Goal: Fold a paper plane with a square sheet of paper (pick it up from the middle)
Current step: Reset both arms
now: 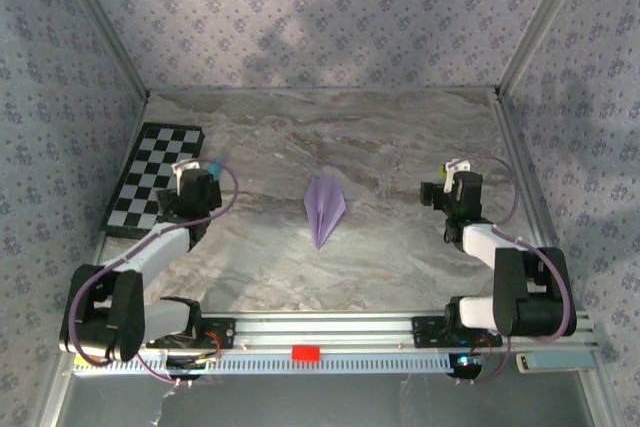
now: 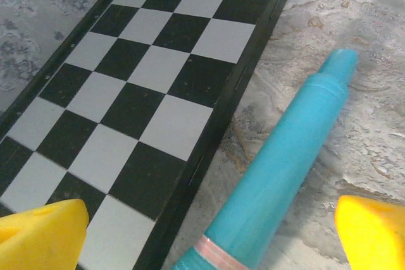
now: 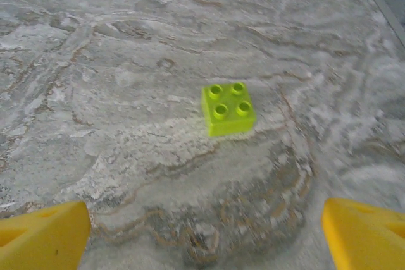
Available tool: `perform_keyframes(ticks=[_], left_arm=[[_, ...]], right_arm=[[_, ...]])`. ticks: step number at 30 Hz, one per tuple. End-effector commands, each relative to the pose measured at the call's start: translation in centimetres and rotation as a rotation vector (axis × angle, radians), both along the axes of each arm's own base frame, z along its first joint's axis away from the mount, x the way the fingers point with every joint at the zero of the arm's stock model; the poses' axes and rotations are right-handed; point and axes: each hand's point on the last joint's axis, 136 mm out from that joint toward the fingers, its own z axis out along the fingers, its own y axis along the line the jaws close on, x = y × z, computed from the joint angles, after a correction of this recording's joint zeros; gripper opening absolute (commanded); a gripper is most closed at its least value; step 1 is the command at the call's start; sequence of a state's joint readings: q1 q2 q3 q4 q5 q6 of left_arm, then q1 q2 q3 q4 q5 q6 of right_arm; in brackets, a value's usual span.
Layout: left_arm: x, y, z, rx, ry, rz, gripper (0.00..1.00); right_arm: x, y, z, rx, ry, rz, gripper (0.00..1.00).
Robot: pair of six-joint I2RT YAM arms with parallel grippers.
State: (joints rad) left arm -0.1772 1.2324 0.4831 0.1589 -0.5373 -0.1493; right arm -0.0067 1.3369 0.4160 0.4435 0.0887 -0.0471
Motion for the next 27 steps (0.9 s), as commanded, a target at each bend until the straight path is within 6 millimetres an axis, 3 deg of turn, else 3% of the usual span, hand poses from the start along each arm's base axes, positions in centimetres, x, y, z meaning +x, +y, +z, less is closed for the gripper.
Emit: perform_keyframes(ticks=[1, 4, 8, 10, 12, 19, 25, 27], left_arm=[[2.2, -0.8, 1.0, -0.014, -0.128, -0.091, 1.00], [3.4, -1.2, 1.1, -0.049, -0.173, -0.145, 1.00], [4.8, -0.8, 1.8, -0.048, -0.264, -0.176, 1.00], [5.3, -0.7, 0.5, -0.083, -0.257, -0.195, 0.99], [5.6, -1.4, -0.8, -0.088, -0.274, -0.247, 0.99], [6.0, -0.2, -1.1, -0.142, -0.252, -0.209, 1.00], [5.9, -0.4, -1.2, -0.142, -0.238, -0.219, 1.00], [6.2, -1.5, -1.2, -0.150, -0.226, -0.283, 1.00]], right_arm=[[2.1, 1.4, 2.2, 0.009, -0.105, 0.101, 0.92], [2.3, 2.5, 1.9, 0.008, -0.154, 0.148, 0.92], [2.1, 1.9, 1.3, 0.007, -0.175, 0.115, 0.93], [2.4, 1.6, 0.4, 0.005, -0.188, 0.092, 1.00], [2.7, 0.4, -0.1, 0.014, -0.128, 0.021, 1.00], [2.7, -0.4, 0.1, 0.025, -0.142, -0.011, 1.00], [2.8, -0.3, 0.1, 0.026, -0.144, -0.009, 1.00], [2.8, -0.4, 0.1, 0.026, -0.145, -0.010, 1.00]])
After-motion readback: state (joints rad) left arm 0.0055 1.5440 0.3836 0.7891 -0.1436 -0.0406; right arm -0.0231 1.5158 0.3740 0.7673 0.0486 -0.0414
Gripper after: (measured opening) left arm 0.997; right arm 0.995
